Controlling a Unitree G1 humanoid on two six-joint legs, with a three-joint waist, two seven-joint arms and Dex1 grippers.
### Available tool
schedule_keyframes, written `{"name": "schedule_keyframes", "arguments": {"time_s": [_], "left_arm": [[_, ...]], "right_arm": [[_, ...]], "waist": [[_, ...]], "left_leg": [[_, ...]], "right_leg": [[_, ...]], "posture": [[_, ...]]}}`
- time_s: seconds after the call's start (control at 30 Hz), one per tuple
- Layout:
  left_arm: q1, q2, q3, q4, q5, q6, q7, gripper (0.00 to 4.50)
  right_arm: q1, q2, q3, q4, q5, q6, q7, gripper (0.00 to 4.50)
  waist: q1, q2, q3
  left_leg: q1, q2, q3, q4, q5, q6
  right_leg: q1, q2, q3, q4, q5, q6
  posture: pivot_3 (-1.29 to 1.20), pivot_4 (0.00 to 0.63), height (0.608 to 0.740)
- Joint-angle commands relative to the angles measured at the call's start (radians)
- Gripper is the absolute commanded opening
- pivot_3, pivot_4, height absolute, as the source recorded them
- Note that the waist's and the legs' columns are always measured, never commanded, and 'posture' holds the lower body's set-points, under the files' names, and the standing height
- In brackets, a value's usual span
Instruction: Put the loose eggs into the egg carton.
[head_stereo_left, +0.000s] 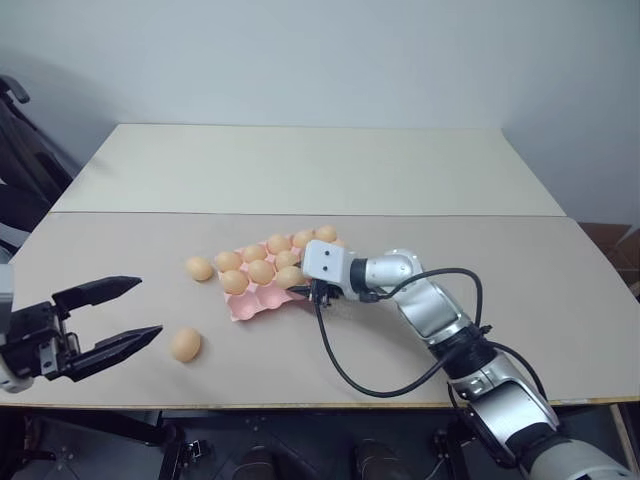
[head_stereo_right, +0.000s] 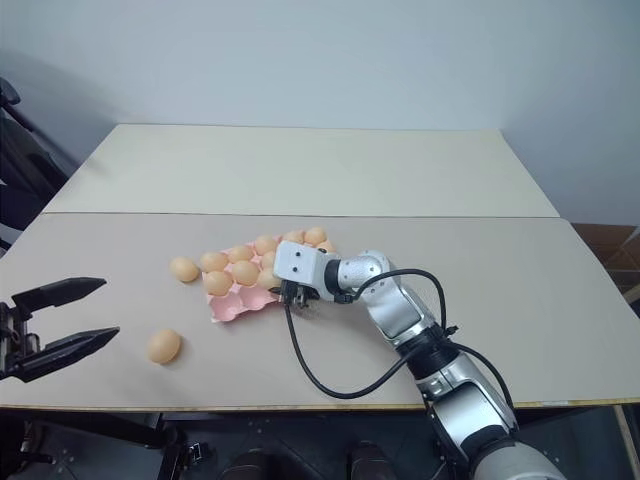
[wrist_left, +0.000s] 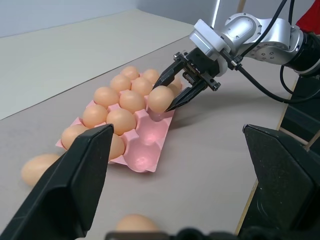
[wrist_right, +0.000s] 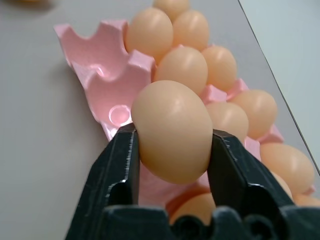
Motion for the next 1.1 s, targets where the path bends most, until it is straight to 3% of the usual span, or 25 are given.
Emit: {"name": "schedule_keyframes", "arguments": {"time_s": [0.03, 0.13, 0.17, 0.37, 0.67, 0.8, 1.1], "left_arm": [[0.001, 0.000, 0.030, -0.023, -0.019, -0.013, -0.003, 4.50], [0.002, 0.001, 0.030, -0.019, -0.018, -0.015, -0.006, 4.50], [0.002, 0.001, 0.031, -0.018, -0.017, -0.017, -0.008, 4.50], [0.004, 0.007, 0.034, 0.003, -0.006, -0.024, -0.020, 4.50], [0.016, 0.031, 0.056, 0.050, 0.017, -0.032, -0.064, 4.50], [0.021, 0.040, 0.058, 0.072, 0.029, -0.038, -0.084, 4.50], [0.016, 0.036, 0.034, 0.094, 0.070, -0.057, -0.078, 4.50]], "right_arm": [[-0.028, -0.003, -0.029, -0.025, 0.014, -0.010, 0.003, 3.32], [-0.025, -0.029, -0.066, -0.078, 0.059, 0.014, 0.044, 4.36], [-0.024, -0.038, -0.079, -0.097, 0.074, 0.022, 0.057, 4.48], [0.018, -0.128, -0.219, -0.228, 0.248, 0.103, 0.145, 4.48], [0.157, -0.452, -0.531, -0.165, 0.511, 0.030, 0.422, 4.48], [0.219, -0.572, -0.603, -0.124, 0.570, 0.015, 0.527, 4.48], [0.265, -0.584, -0.608, -0.187, 0.630, 0.029, 0.514, 4.48]], "waist": [[-0.001, 0.000, 0.000], [-0.001, 0.000, 0.000], [0.000, 0.000, 0.000], [0.002, 0.000, 0.000], [0.007, 0.000, 0.000], [0.003, 0.000, 0.000], [-0.005, 0.000, 0.000]], "left_leg": [[0.000, 0.000, 0.000, 0.000, 0.000, 0.000], [0.000, 0.000, 0.000, 0.000, 0.000, 0.000], [0.000, 0.000, 0.000, 0.000, 0.000, 0.000], [0.000, 0.000, 0.000, 0.000, 0.000, 0.000], [0.000, 0.000, 0.000, 0.000, 0.000, 0.000], [0.001, 0.000, 0.000, 0.000, 0.000, 0.000], [0.001, 0.000, 0.001, 0.000, 0.000, 0.000]], "right_leg": [[0.000, 0.000, 0.000, 0.000, 0.000, 0.000], [0.000, 0.000, 0.000, 0.000, 0.000, 0.000], [0.000, 0.000, 0.000, 0.000, 0.000, 0.000], [0.000, 0.000, 0.000, 0.000, 0.000, 0.000], [0.001, 0.000, 0.000, -0.001, 0.000, 0.000], [0.001, 0.000, 0.000, -0.002, 0.000, 0.000], [0.001, 0.000, 0.001, -0.001, 0.000, 0.000]], "posture": [[0.00, 0.150, 0.740], [0.00, 0.150, 0.740], [0.00, 0.150, 0.740], [0.00, 0.150, 0.740], [0.00, 0.150, 0.740], [0.00, 0.150, 0.740], [0.00, 0.150, 0.740]]}}
